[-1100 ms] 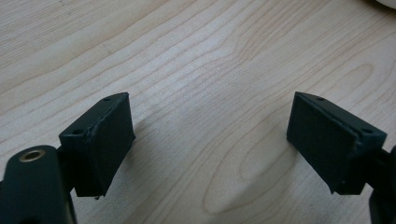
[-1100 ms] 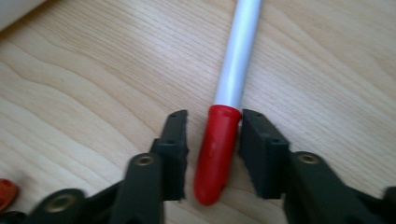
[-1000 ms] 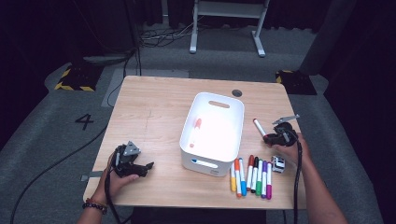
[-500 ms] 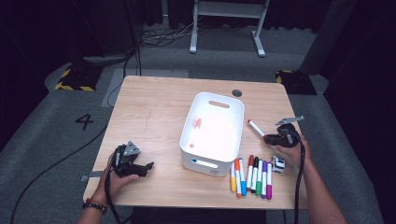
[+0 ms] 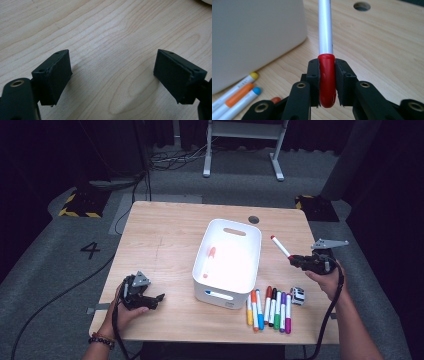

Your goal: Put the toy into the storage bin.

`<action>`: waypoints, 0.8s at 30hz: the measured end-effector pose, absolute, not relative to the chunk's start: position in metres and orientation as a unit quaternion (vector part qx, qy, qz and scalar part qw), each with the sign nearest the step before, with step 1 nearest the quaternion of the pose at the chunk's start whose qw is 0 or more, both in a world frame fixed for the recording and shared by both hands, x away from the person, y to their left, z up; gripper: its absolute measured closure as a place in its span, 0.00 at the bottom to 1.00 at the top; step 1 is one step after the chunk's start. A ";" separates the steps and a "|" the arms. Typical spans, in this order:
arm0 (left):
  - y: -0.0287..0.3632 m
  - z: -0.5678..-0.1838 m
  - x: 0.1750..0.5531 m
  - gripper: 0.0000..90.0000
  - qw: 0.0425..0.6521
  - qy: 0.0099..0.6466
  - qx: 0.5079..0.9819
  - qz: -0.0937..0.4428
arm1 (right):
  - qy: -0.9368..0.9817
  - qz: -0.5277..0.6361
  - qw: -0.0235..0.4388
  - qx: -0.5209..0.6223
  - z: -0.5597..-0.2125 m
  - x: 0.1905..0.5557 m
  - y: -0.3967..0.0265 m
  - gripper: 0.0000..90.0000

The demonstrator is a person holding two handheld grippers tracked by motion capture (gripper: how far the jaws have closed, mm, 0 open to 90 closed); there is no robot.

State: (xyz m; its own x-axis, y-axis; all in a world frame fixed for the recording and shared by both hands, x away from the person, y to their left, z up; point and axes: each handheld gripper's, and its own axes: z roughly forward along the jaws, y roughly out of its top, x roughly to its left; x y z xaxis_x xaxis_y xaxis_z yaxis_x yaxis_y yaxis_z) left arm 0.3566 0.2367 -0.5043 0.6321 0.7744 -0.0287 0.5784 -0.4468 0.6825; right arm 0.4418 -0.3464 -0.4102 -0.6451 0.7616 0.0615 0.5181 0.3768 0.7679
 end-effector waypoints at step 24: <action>0.237 -0.504 0.357 0.16 0.337 0.403 0.838 0.147 | 0.830 0.453 0.165 0.280 -0.339 0.410 -0.293 0.83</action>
State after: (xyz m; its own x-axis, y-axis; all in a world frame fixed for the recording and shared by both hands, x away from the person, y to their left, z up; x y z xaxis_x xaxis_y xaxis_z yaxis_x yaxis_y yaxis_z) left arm 0.3567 0.2368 -0.5042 0.6325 0.7742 -0.0248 0.5765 -0.4491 0.6826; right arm 0.4101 -0.2927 -0.3386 -0.7887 0.6145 -0.0198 0.3162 0.4329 0.8442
